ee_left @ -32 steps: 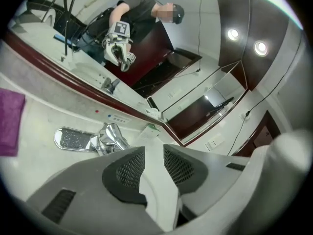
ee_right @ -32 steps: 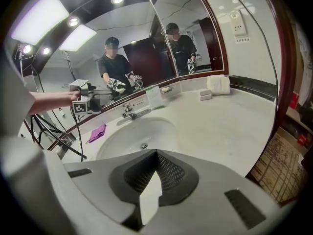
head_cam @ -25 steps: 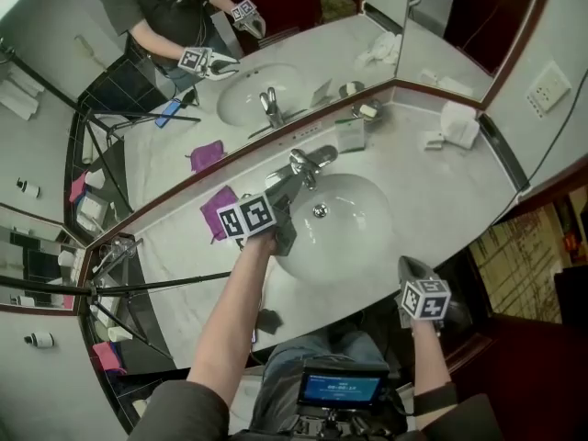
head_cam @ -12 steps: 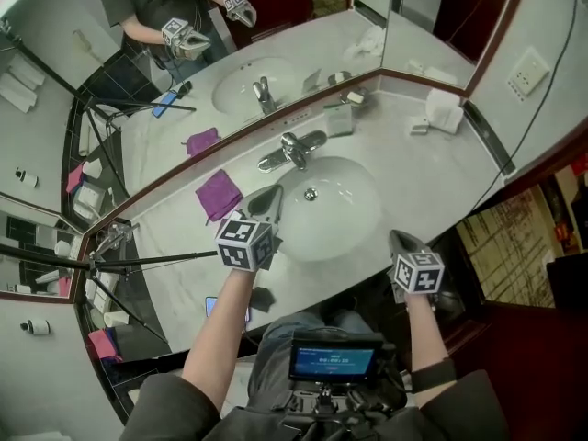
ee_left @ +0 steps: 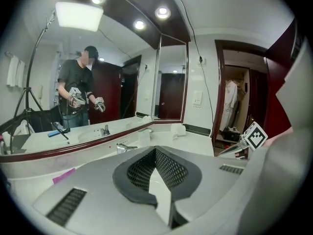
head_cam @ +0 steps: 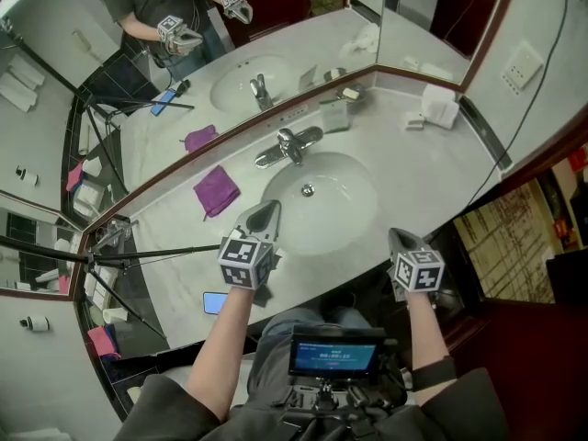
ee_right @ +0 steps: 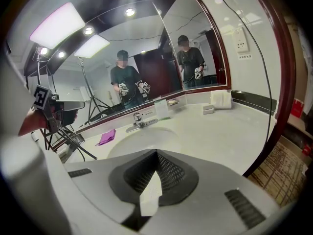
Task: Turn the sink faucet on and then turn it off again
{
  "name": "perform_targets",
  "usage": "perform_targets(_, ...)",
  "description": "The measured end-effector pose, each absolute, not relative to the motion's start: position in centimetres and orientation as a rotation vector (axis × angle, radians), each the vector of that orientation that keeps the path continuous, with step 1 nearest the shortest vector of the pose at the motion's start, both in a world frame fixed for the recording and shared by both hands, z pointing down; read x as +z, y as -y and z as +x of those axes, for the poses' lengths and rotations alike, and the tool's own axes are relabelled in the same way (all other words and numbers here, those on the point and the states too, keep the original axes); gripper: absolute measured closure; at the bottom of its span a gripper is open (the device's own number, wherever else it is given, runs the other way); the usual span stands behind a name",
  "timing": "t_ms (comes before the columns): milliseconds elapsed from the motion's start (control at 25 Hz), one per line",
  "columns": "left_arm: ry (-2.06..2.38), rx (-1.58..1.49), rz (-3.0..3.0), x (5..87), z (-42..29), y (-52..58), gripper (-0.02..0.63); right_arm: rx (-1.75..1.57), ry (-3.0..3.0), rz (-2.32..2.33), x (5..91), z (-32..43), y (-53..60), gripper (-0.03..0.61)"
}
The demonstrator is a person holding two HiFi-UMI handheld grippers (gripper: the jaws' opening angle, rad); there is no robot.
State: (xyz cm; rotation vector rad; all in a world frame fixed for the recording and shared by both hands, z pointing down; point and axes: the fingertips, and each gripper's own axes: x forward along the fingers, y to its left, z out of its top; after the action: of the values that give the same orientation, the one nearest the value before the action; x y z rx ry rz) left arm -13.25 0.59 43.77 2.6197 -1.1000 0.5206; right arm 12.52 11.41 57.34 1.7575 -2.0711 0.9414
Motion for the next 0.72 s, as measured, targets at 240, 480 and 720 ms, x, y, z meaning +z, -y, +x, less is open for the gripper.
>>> perform_targets(240,1.120,0.519,2.634,43.1,-13.3,-1.1,0.614,0.953,2.088,1.744,57.5,12.6,-11.7,0.563)
perform_targets(480,1.111,0.570,2.676,43.6,-13.5,-1.1,0.614,0.975,2.069,1.727,58.4,12.8,-10.6,0.563)
perform_targets(720,1.119,0.552,2.711,43.9,-14.3,1.3,0.614,0.972,2.070,1.696,58.8,11.6,-6.5,0.562)
